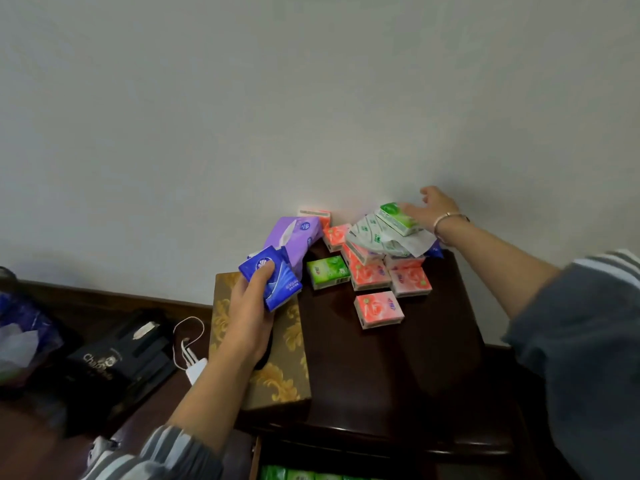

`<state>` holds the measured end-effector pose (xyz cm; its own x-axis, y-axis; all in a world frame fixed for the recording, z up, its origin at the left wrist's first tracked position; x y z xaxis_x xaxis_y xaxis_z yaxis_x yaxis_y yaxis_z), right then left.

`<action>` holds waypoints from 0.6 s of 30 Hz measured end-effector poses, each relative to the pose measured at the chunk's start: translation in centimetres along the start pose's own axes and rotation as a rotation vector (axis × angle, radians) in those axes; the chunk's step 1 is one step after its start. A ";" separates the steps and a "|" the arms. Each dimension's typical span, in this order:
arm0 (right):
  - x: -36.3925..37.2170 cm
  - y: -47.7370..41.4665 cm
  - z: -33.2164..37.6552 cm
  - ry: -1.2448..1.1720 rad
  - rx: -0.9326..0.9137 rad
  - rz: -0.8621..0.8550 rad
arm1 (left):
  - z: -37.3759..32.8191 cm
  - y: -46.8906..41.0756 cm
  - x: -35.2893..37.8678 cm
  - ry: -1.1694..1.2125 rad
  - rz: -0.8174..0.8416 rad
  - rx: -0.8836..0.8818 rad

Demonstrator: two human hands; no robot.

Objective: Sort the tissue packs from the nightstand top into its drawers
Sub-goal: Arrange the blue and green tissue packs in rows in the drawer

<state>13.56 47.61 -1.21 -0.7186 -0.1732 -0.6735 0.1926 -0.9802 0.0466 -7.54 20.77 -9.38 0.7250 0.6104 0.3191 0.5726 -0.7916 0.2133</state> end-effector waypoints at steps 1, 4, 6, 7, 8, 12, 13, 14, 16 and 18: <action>0.7 -0.8 0.1 0.063 0.066 0.056 | 0.0 0.0 0.0 -0.014 -0.002 0.004; 2.2 -1.3 0.5 0.241 0.188 0.163 | -0.1 0.1 0.2 -0.012 0.000 -0.001; 2.8 -1.1 0.5 0.321 0.175 0.158 | -0.1 0.1 0.2 0.017 0.000 -0.016; 2.9 -1.1 0.4 0.308 0.155 0.137 | -0.2 0.1 0.2 0.029 -0.002 -0.022; 2.8 -1.1 0.3 0.253 0.123 0.105 | -0.1 0.0 0.2 0.038 -0.003 -0.027; 1.2 0.7 3.4 -0.190 -0.115 -0.056 | 0.1 -0.1 0.0 0.064 -0.001 -0.044; 1.8 1.6 4.9 -0.208 -0.192 -0.002 | 0.2 -0.2 -0.1 0.074 -0.006 -0.053; 2.9 2.9 6.6 -0.161 -0.275 0.089 | 0.2 -0.2 -0.1 0.083 -0.012 -0.060; 6.3 5.7 9.1 0.062 -0.421 0.272 | 0.1 -0.2 -0.1 0.096 -0.013 -0.067; 9.7 8.0 9.6 0.309 -0.484 0.395 | 0.1 -0.2 -0.1 0.107 -0.007 -0.077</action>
<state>1.67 37.20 -0.27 -0.3244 -0.4023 -0.8561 0.7281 -0.6839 0.0454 -7.68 20.86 -9.53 0.6738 0.6126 0.4133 0.5436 -0.7897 0.2843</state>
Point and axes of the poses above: each hand's wrist, its own y-axis away from the middle knuckle, its own x-axis out of the palm, z = x × y, the point moved 6 cm from there along -y, towards the middle knuckle, and after that the axes turned 15 degrees about -y, right-handed, at the moved point
